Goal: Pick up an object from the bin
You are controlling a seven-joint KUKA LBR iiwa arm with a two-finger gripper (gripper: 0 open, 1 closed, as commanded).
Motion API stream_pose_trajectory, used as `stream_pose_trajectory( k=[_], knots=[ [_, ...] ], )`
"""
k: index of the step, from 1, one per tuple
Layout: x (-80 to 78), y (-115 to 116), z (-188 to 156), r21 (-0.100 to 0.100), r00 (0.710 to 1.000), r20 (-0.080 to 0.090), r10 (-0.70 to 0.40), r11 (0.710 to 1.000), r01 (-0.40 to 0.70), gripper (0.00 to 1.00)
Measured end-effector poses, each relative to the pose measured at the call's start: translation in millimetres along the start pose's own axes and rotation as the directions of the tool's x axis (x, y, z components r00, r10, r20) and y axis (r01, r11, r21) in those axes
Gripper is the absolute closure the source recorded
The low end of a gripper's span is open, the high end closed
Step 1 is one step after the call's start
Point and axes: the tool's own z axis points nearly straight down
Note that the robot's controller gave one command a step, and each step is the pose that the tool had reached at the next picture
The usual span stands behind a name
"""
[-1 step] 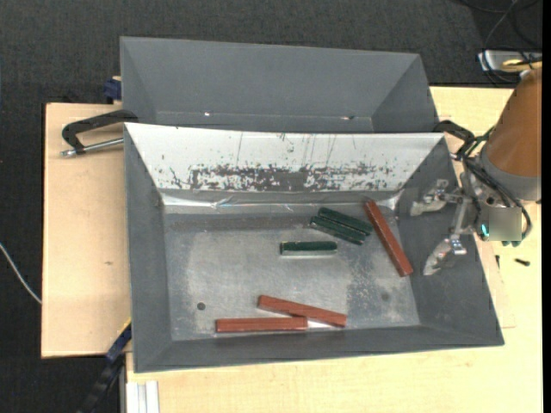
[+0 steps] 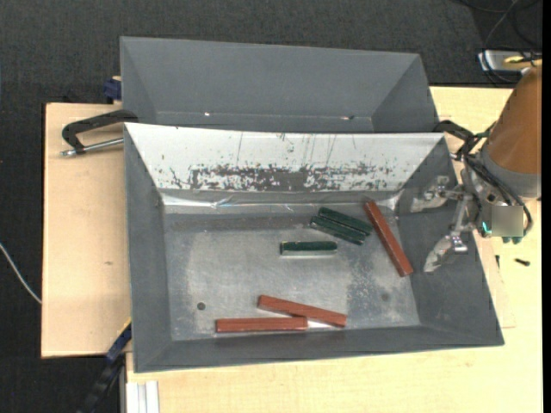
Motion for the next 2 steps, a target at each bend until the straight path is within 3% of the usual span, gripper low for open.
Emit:
stream_pose_trajectory(
  k=[1,2],
  knots=[
    [-13.1,31,45,0.002,0.998,0.005,-0.060,0.998,0.060,0.00],
    [-13.6,87,87,-0.001,0.992,-0.002,-0.128,0.992,0.128,0.00]
  ],
)
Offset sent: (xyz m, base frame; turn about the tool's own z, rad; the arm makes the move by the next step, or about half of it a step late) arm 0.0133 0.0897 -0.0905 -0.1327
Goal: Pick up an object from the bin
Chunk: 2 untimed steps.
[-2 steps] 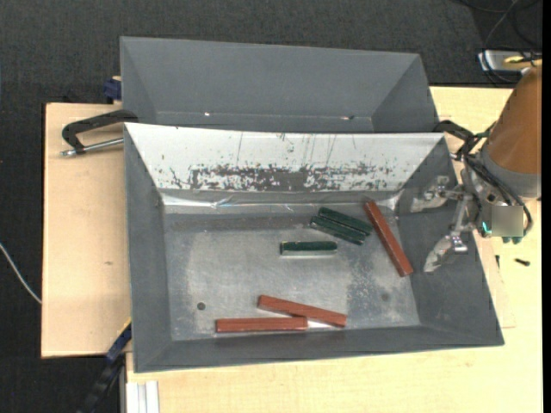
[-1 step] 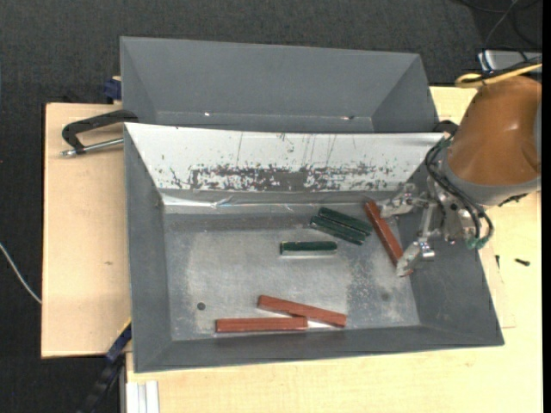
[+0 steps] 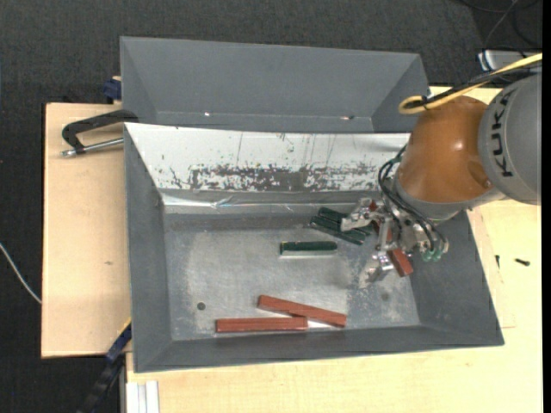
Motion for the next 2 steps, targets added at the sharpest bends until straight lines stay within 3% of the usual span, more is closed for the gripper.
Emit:
stream_pose_trajectory(
  k=[1,2],
  knots=[
    [-24.4,-19,18,0.000,0.999,0.009,-0.041,0.999,0.041,0.00],
    [-48.8,54,31,0.003,0.999,0.016,0.031,1.000,-0.031,1.00]
  ],
)
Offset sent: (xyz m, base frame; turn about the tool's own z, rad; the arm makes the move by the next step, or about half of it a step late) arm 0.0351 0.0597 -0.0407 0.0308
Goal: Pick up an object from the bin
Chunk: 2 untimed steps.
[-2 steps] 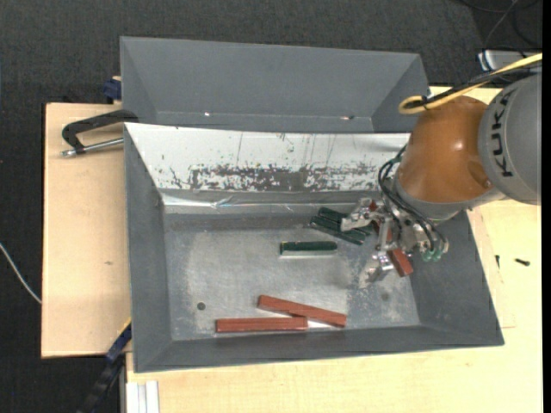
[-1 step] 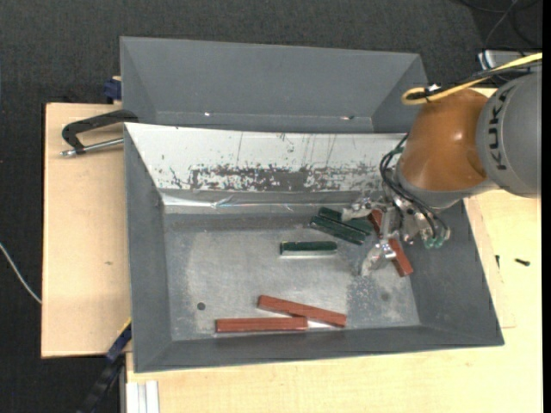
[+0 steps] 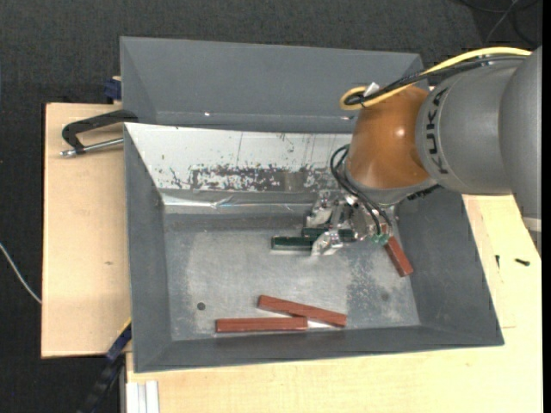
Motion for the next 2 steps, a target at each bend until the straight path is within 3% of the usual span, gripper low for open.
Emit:
stream_pose_trajectory(
  k=[1,2],
  knots=[
    [0.0,0,0,0.000,1.000,0.000,0.000,1.000,0.000,1.00],
    [2.8,-32,-194,0.000,0.999,-0.003,0.042,0.999,-0.042,1.00]
  ],
)
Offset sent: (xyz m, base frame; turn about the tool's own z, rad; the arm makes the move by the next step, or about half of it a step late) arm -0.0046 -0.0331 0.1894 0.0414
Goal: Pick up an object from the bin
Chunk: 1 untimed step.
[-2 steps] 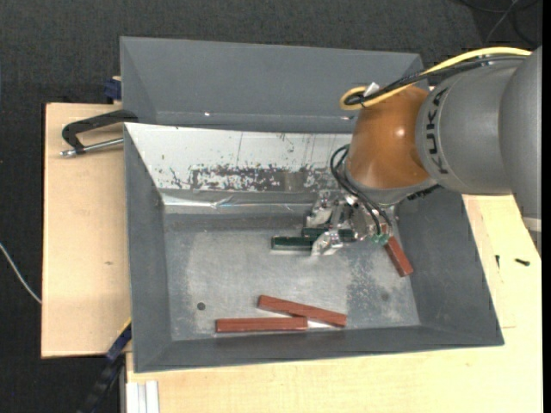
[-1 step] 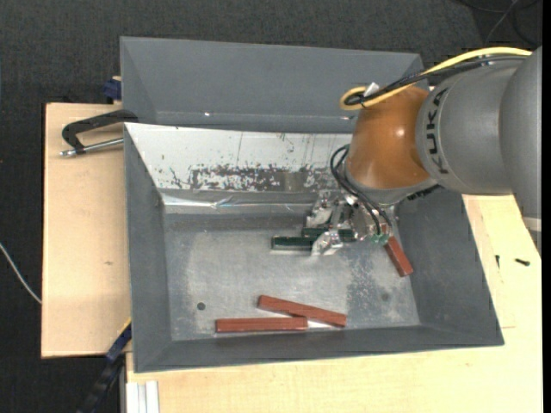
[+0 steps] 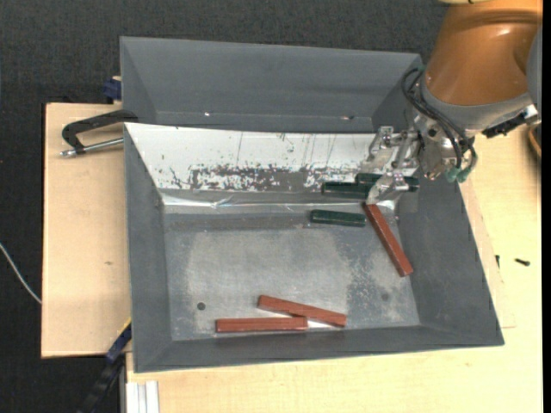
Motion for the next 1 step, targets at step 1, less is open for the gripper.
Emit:
stream_pose_trajectory(
  k=[1],
  knots=[
    [-0.8,-0.4,-0.8,0.001,1.000,0.002,0.000,1.000,0.000,1.00]
  ],
)
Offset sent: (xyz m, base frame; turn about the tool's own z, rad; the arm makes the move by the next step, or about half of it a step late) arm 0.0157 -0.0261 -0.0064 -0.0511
